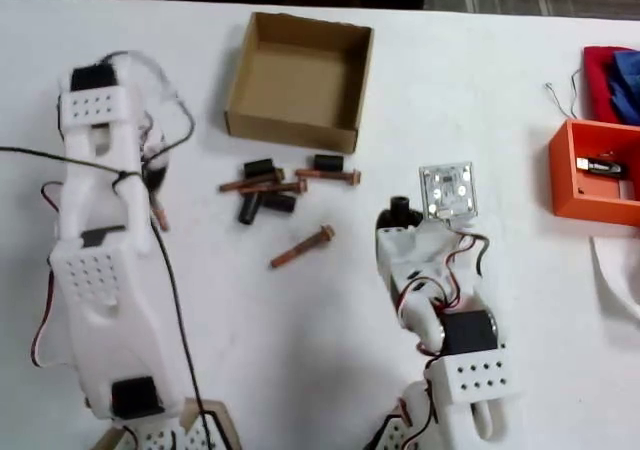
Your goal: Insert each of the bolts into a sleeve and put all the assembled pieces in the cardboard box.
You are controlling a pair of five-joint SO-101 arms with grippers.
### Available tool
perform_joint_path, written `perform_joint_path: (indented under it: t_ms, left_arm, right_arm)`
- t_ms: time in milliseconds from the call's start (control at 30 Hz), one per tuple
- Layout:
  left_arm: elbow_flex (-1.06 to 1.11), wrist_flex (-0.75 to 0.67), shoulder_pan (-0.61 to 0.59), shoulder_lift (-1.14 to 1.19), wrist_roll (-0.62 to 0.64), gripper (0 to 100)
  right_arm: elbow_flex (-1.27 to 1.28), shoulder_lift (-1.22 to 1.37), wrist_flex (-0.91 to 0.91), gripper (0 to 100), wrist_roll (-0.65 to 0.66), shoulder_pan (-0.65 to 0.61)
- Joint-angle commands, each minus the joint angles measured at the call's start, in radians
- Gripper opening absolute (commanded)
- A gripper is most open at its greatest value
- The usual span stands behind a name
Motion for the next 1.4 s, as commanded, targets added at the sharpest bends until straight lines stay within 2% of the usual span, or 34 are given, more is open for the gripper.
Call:
perform_joint_path:
  t_ms: [0, 67, 367, 467, 600, 800, 967, 1233, 1367]
  left_arm:
    - [-0.042, 0.023, 0.043, -0.071, -0.43, 3]
    - [-0.042, 0.02, 0.049, -0.038, -0.486, 3]
    - [-0.051, -0.044, 0.057, 0.186, -0.488, 3]
    - [-0.051, -0.063, 0.054, 0.198, -0.488, 5]
    - [-0.053, -0.08, 0.06, 0.198, -0.488, 14]
    - [-0.051, -0.133, 0.037, 0.195, -0.44, 13]
    - [-0.044, -0.126, 0.043, 0.08, -0.396, 13]
    - [-0.035, 0.0, 0.043, -0.224, -0.367, 13]
    - [0.134, -0.031, 0.049, -0.367, -0.364, 13]
  right_arm:
    - [-0.006, -0.024, 0.001, 2.2, -0.009, 0.004]
    - [-0.006, -0.022, 0.001, 2.2, -0.009, 0.004]
    - [-0.006, -0.022, 0.001, 2.2, -0.009, 0.004]
    - [-0.006, -0.022, 0.001, 2.2, -0.009, 0.004]
    - [-0.006, -0.022, 0.001, 2.2, -0.009, 0.004]
    - [-0.006, -0.024, 0.001, 2.2, -0.009, 0.004]
    - [-0.006, -0.025, 0.001, 2.2, -0.009, 0.004]
    - [-0.006, -0.024, 0.001, 2.2, -0.009, 0.004]
    - [-0.006, -0.022, 0.001, 2.2, -0.009, 0.004]
